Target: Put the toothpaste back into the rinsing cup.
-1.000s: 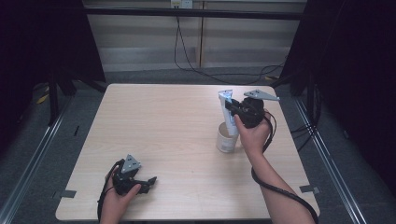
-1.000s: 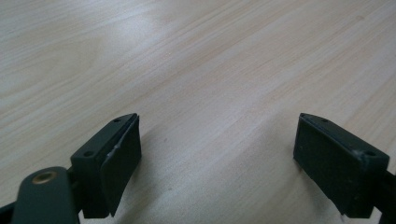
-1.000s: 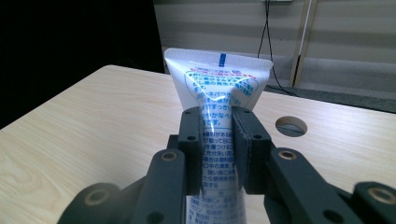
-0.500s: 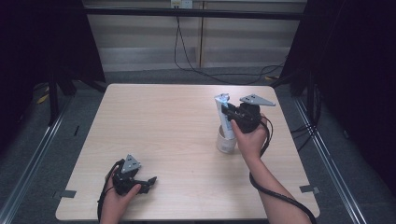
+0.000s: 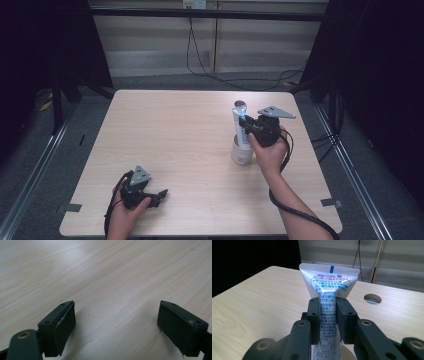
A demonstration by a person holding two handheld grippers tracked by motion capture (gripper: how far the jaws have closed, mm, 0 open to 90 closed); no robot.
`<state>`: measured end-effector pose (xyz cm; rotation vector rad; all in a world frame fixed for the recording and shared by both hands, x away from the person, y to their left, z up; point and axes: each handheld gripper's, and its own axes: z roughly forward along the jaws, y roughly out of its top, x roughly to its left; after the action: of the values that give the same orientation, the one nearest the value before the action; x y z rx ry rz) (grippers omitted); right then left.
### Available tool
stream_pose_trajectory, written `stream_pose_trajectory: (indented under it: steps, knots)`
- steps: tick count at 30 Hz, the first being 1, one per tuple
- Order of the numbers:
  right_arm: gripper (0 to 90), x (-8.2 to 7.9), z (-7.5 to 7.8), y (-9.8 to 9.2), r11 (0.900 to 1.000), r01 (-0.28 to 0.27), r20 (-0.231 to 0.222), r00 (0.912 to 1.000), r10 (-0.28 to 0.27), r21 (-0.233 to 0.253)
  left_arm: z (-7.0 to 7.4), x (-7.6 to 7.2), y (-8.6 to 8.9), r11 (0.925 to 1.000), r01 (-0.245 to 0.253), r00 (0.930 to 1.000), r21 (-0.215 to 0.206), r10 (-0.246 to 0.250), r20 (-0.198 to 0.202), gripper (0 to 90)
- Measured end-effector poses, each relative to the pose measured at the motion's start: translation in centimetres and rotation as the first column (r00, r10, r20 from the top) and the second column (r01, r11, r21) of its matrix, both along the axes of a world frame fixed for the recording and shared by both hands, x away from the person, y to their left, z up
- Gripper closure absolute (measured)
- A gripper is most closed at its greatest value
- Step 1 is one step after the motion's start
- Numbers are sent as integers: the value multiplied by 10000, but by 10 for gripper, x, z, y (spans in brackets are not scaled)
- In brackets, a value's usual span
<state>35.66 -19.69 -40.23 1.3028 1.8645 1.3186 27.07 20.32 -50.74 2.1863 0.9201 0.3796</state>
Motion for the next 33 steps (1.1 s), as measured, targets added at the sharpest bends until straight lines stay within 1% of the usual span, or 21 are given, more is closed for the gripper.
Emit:
stream_pose_trajectory:
  steps: [5, 11, 15, 20, 24, 33]
  knots:
    - [743, -5, -2, 0, 10000, -49, 31, 10000, 49, 0, 0, 0, 0, 10000, 0, 10000, -1, 0, -1, 149]
    - [746, -12, -5, -2, 9999, -99, -37, 9999, 100, 29, 0, 0, 0, 10000, 4, 10000, -4, -4, -3, 149]
    - [748, -14, -7, -4, 9999, -108, -11, 9999, 108, 66, 0, 0, -1, 9999, -74, 10000, -97, 74, 8, 150]
    - [750, -18, -8, -6, 9999, -109, -86, 9999, 110, 58, 0, 0, -1, 9999, -75, 10000, -104, 75, 7, 149]
    - [752, -20, -9, -9, 9999, -100, -96, 9999, 102, 128, 0, 0, -1, 9999, -71, 10000, -90, 71, 4, 150]
    - [757, -25, -12, -11, 9999, -144, -85, 9999, 144, 73, 0, 0, 0, 10000, -60, 10000, -75, 60, 5, 150]
